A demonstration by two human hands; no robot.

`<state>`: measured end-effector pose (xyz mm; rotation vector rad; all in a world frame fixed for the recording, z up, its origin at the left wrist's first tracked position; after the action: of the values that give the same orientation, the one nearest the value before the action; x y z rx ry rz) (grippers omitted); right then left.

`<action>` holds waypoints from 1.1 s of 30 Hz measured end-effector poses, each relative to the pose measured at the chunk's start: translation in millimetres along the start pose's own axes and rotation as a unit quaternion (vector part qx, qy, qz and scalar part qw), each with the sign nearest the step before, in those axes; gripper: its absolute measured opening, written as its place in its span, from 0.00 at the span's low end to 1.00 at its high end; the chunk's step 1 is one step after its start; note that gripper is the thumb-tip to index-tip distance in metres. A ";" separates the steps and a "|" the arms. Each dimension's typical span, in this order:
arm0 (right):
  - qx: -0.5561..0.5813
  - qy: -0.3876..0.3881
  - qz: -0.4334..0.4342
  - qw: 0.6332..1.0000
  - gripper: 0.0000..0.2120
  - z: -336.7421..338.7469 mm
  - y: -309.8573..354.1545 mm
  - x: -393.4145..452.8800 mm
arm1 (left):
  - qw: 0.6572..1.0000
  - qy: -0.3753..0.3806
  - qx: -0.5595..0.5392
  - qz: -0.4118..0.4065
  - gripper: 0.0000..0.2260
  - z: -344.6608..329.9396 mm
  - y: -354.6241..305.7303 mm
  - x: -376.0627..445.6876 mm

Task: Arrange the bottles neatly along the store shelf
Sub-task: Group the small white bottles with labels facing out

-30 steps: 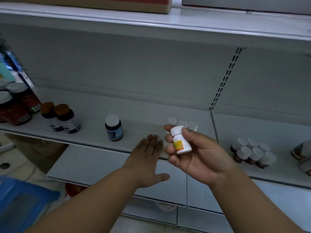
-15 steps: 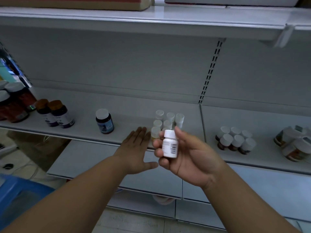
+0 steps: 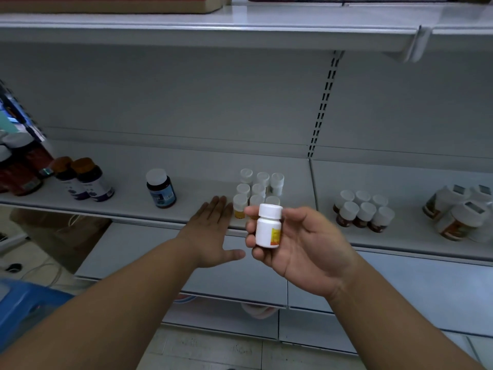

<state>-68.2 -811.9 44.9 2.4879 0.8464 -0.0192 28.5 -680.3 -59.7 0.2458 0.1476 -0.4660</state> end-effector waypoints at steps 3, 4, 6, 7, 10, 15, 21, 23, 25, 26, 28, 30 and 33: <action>-0.031 -0.002 0.034 0.999 0.24 0.0 3.5 1.0 | 1.000 -0.001 -0.019 -0.004 0.57 5.9 -0.1 -10.1; -0.045 -0.005 0.048 0.998 0.24 0.1 4.4 1.2 | 0.999 -0.009 -0.038 -0.003 0.53 9.1 -0.3 -17.4; -0.077 -0.011 0.067 0.995 0.23 -0.1 4.3 2.3 | 0.992 -0.048 -0.114 0.017 0.44 16.8 2.4 -37.4; -0.108 -0.017 0.078 0.991 0.21 0.1 3.8 3.6 | 0.984 -0.079 -0.157 0.036 0.39 22.7 5.6 -50.7; -0.249 -0.045 0.113 0.961 0.14 -2.8 -0.5 10.2 | 0.937 -0.178 -0.280 0.108 0.23 43.7 20.8 -99.9; -0.357 -0.016 0.110 0.927 0.17 -36.9 -32.1 35.0 | 0.875 -0.230 -0.403 0.136 0.17 58.4 42.0 -169.7; -0.395 0.067 0.078 0.913 0.18 -100.1 -96.4 89.3 | 0.864 -0.253 -0.397 0.180 0.24 38.9 100.1 -242.3; -0.417 0.091 0.061 0.902 0.19 -123.0 -129.9 114.5 | 0.856 -0.265 -0.392 0.207 0.26 24.5 129.1 -271.8; -0.437 0.120 0.042 0.890 0.21 -149.5 -175.8 143.4 | 0.846 -0.271 -0.385 0.248 0.27 3.6 164.7 -306.1; -0.442 0.131 0.032 0.887 0.22 -162.4 -202.2 158.5 | 0.842 -0.270 -0.380 0.271 0.27 -8.3 184.2 -325.2; -0.438 0.145 0.015 0.887 0.23 -185.8 -254.8 189.0 | 0.832 -0.268 -0.372 0.314 0.27 -31.5 223.5 -363.0; -0.449 0.168 -0.002 0.878 0.22 -211.0 -310.6 220.5 | 0.819 -0.268 -0.365 0.351 0.28 -56.5 263.8 -401.8; -0.473 0.203 -0.018 0.857 0.21 -244.9 -385.3 262.2 | 0.810 -0.251 -0.345 0.401 0.30 -89.7 318.7 -454.4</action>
<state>-113.6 -287.4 35.9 1.5403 0.7882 0.7509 -233.7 -187.5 7.1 -0.5371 -0.3115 0.3974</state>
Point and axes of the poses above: each hand's wrist, its own x-axis towards the middle knuckle, its own z-axis out of the back of the hand, y = z × x, the point moved 8 cm from there along x, towards the middle knuckle, and after that the axes turned 12 degrees about x, right-handed, at the moved point
